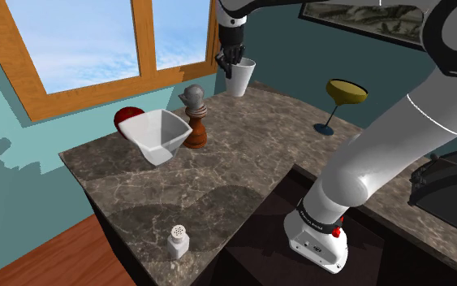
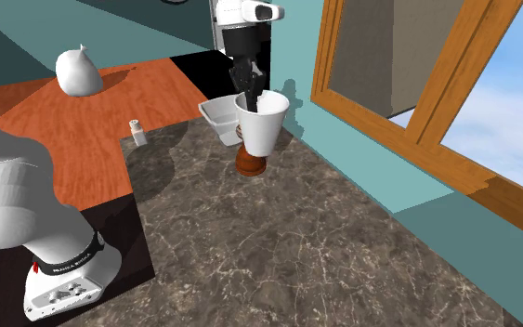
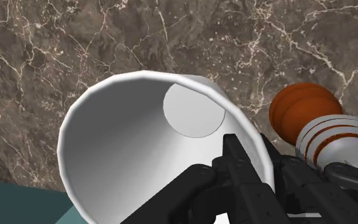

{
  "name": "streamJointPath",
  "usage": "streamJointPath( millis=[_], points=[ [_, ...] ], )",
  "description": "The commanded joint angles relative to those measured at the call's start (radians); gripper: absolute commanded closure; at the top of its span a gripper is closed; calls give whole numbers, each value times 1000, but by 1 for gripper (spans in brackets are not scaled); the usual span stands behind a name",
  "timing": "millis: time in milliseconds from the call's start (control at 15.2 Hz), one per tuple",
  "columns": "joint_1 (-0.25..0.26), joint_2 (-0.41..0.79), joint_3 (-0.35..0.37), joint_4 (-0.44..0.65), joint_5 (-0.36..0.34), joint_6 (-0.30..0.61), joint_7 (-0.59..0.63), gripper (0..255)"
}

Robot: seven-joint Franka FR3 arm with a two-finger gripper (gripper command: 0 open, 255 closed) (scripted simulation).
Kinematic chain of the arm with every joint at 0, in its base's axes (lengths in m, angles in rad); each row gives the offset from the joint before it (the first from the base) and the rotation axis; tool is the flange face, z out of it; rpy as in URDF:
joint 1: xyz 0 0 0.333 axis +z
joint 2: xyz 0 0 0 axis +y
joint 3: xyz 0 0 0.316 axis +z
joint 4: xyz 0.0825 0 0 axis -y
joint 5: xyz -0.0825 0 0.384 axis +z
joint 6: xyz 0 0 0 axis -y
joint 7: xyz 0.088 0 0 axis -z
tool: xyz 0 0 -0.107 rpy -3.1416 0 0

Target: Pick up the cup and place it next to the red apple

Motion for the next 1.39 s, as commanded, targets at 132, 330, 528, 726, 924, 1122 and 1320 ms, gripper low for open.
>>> streamJointPath(
  millis=[132,330,528,726,924,1122,1320],
  points=[
    [40,27,62,40,18,-33,93,255],
    [69,58,107,77,28,-53,162,255],
    [99,99,150,124,36,-74,231,255],
    [129,148,192,182,39,-97,301,255],
    [161,207,231,252,36,-123,369,255],
    [195,275,268,334,28,-153,438,255],
    [234,352,300,430,13,-188,505,255]
  ],
)
